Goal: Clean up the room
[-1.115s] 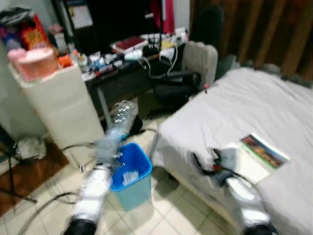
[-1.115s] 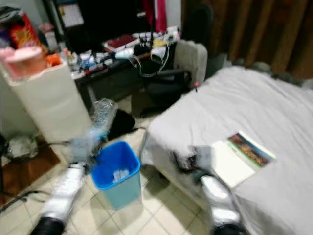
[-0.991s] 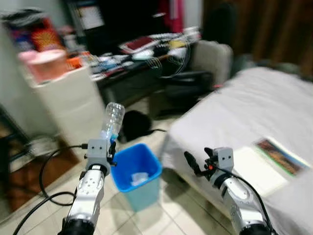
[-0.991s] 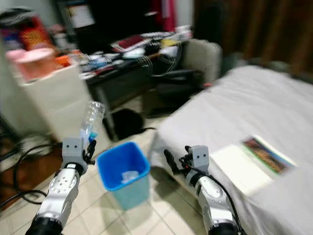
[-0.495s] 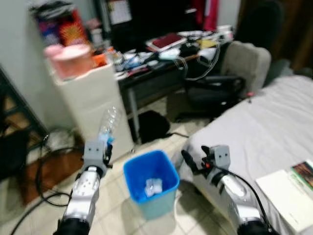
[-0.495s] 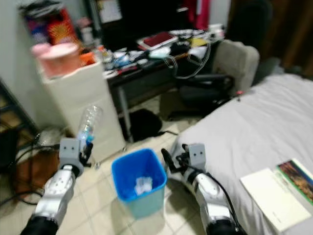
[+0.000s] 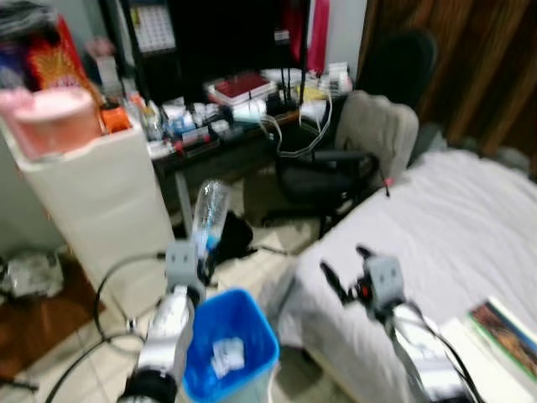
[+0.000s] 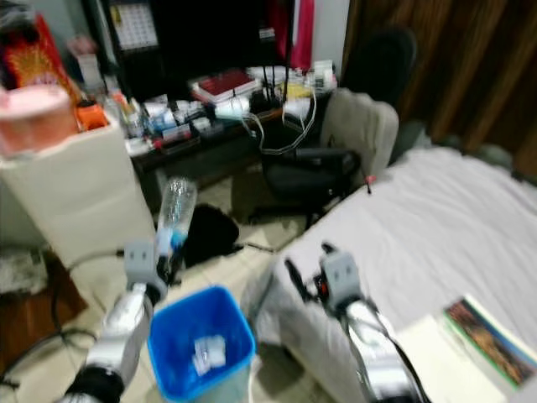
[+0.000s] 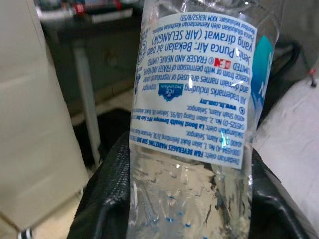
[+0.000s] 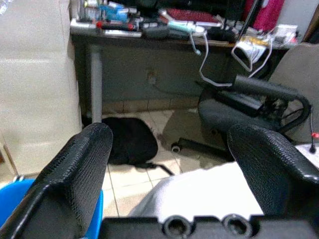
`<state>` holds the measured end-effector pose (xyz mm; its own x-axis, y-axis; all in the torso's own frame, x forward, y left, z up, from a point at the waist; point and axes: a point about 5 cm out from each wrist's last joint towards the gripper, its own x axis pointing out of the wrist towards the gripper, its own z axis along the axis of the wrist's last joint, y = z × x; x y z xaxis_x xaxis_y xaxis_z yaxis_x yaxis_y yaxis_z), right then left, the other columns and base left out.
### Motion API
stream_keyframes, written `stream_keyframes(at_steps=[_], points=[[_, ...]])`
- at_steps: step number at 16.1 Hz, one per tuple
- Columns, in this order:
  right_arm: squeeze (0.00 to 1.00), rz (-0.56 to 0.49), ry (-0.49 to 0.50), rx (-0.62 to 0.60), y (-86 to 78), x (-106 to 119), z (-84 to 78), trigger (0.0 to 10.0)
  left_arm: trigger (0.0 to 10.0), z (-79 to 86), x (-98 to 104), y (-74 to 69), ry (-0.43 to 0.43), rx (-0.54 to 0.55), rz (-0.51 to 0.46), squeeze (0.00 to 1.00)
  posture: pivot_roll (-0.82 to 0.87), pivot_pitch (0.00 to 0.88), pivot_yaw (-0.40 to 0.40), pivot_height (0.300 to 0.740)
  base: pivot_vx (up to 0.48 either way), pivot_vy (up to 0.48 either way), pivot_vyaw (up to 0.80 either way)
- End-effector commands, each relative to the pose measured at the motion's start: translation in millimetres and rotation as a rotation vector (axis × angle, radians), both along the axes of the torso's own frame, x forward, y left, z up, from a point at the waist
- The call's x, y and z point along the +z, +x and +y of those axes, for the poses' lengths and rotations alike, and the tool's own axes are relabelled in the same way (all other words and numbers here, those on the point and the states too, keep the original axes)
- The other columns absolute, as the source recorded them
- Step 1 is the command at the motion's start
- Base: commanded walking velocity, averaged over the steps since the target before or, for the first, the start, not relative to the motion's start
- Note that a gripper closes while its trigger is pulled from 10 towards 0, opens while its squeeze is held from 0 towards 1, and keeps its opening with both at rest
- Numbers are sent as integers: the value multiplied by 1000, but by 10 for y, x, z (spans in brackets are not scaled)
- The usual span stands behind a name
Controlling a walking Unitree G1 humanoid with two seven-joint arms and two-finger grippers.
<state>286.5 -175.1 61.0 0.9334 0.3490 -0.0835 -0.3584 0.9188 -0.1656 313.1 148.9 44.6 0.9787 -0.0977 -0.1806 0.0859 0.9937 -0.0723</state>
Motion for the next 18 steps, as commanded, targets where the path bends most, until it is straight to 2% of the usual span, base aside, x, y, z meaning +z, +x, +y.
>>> stream_keyframes(at_steps=[1,2,4,5,6,7,8,10,12,14,15,16,18], points=[[0,2,-36,-10,-39,42,-172,10000,10000,-144,11,24,-42,-10,-8,0,-127,48,-51,740,472,0,0],[0,10,-43,-2,-61,47,-198,10000,10000,-145,-87,-27,-61,7,30,0,-132,54,-59,740,472,0,0],[0,33,-42,16,-60,43,-172,10000,10000,-106,-339,-135,-72,49,171,0,-131,70,-89,740,0,0,0],[0,39,-42,23,-60,39,-160,10000,10000,-100,-369,-143,-65,56,194,0,-130,71,-93,740,0,0,0],[0,49,-41,56,-50,32,-81,10000,10000,-39,-415,-135,-79,95,259,0,-130,69,-98,740,0,0,0],[0,51,-40,67,-44,34,-55,10000,10000,-12,-415,-121,-86,112,274,0,-130,66,-96,740,0,0,0],[0,56,-38,80,-22,40,-20,10000,10000,97,-379,-70,-74,170,287,0,-126,58,-85,740,0,0,0],[0,62,-26,69,1,36,-12,10000,10000,151,-384,-63,-90,195,306,0,-116,53,-78,740,0,0,0],[0,72,-13,70,13,26,29,10000,10000,172,-430,-87,-165,220,355,0,-117,52,-77,740,0,0,0],[0,79,-15,77,7,19,36,10000,10000,206,-432,-85,-171,252,369,4,-122,51,-75,740,0,0,0],[0,81,-15,77,5,16,33,10000,10000,218,-433,-87,-166,260,372,384,-122,51,-75,740,0,0,0],[0,85,-15,75,5,10,26,10000,10000,251,-442,-97,-143,272,379,1000,-124,50,-70,740,0,0,0],[0,88,-13,73,10,6,28,10000,10000,264,-423,-82,-146,261,364,1000,-120,48,-70,740,0,0,0]])
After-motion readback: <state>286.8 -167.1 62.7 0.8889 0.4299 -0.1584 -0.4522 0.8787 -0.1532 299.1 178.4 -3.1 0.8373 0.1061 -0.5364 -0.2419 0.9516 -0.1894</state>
